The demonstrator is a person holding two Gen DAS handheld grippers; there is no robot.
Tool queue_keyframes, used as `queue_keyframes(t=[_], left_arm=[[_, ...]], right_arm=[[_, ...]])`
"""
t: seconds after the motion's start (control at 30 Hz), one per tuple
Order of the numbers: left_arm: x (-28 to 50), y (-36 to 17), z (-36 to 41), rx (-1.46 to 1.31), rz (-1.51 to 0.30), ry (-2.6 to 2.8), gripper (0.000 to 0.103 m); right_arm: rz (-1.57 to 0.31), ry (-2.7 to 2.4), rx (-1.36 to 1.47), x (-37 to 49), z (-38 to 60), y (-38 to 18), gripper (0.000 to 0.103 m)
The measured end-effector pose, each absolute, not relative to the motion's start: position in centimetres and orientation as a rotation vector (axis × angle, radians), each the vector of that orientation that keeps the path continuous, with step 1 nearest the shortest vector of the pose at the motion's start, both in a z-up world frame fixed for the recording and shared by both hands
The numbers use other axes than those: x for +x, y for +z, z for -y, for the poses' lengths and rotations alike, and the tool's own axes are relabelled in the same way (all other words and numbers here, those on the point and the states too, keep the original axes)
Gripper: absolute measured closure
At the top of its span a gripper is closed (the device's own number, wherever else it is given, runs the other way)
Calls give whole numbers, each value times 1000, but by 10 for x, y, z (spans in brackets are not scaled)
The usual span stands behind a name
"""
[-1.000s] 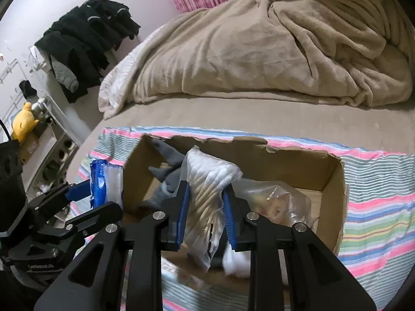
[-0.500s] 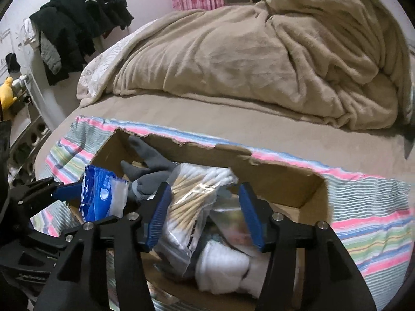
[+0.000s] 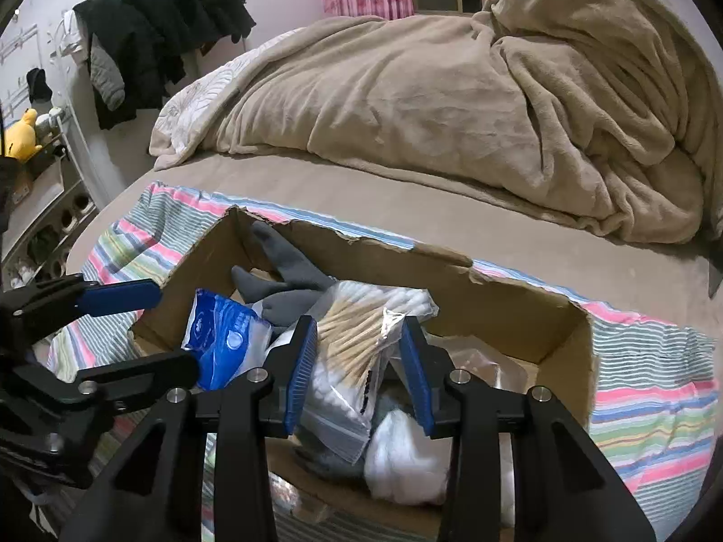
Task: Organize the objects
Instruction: 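Open both tools to release the tissue pack and swabs into the box, then grasp the small cartoon tissue pack with the right tool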
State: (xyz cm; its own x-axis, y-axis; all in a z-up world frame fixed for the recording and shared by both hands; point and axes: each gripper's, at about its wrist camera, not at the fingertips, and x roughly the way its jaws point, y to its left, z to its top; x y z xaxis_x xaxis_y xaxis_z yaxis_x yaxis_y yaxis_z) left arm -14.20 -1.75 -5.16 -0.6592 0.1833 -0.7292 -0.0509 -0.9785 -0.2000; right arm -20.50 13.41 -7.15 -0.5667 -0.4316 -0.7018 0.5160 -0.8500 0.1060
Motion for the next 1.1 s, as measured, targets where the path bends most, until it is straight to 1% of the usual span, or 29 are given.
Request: queue_keyframes(t=[0.13, 0.3, 0.37, 0.4, 0.47, 0.6, 0.67, 0.73, 0.83, 0.93, 1.1], left_arm=[[-138, -54, 27, -1245, 271, 2754, 23], [-131, -54, 36, -1251, 285, 2769, 23], [-127, -53, 38, -1249, 290, 2775, 23], [-124, -53, 39, -1247, 292, 2778, 23], [-120, -51, 40, -1244, 294, 2784, 23], [-111, -48, 40, -1237, 295, 2792, 23], [-107, -46, 40, -1233, 299, 2795, 23], [-102, -44, 40, -1229, 303, 2796, 23], [-94, -42, 40, -1223, 308, 2797, 23], [-87, -41, 39, -1221, 314, 2796, 23], [-76, -41, 40, -1221, 319, 2791, 23]], right_arm=[[-117, -2346, 1058, -212, -128, -80, 59], [-118, -2350, 1065, -211, -125, -81, 58], [-112, -2369, 1068, -209, -128, -77, 51], [-109, -2381, 1067, -207, -130, -75, 49], [-98, -2398, 1066, -204, -135, -71, 40], [-87, -2420, 1045, -190, -144, -62, 36], [-85, -2426, 1038, -182, -148, -57, 29], [-82, -2435, 1031, -174, -152, -54, 27], [-68, -2445, 1030, -164, -159, -50, 26], [-63, -2451, 1035, -155, -163, -50, 19], [-53, -2453, 1046, -139, -167, -51, 19]])
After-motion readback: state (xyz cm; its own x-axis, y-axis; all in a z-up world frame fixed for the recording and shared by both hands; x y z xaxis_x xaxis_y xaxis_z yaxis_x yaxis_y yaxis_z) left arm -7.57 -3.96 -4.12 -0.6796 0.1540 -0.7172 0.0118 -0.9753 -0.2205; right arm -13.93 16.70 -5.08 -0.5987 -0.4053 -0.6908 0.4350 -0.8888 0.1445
